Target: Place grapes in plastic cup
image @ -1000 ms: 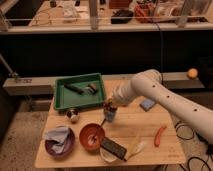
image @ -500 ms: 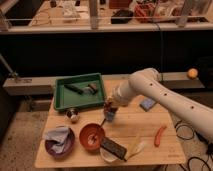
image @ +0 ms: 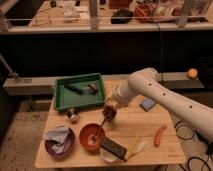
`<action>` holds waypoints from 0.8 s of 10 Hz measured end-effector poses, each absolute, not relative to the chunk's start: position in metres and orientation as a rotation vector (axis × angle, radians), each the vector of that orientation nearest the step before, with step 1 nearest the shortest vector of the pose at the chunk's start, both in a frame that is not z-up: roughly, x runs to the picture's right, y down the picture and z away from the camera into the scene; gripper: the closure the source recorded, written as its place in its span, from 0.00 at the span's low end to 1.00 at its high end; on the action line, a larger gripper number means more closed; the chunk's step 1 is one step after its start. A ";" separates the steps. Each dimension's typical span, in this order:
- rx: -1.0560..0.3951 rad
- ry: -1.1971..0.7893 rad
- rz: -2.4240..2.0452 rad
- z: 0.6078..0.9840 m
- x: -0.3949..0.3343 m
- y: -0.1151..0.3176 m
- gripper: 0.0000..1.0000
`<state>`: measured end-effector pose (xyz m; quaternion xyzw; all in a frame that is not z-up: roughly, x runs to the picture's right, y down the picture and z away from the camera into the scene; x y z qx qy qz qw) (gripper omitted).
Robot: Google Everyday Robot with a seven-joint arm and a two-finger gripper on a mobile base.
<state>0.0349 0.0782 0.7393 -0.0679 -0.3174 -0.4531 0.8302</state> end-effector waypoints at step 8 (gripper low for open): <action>-0.187 -0.663 -0.981 0.745 0.033 0.081 0.20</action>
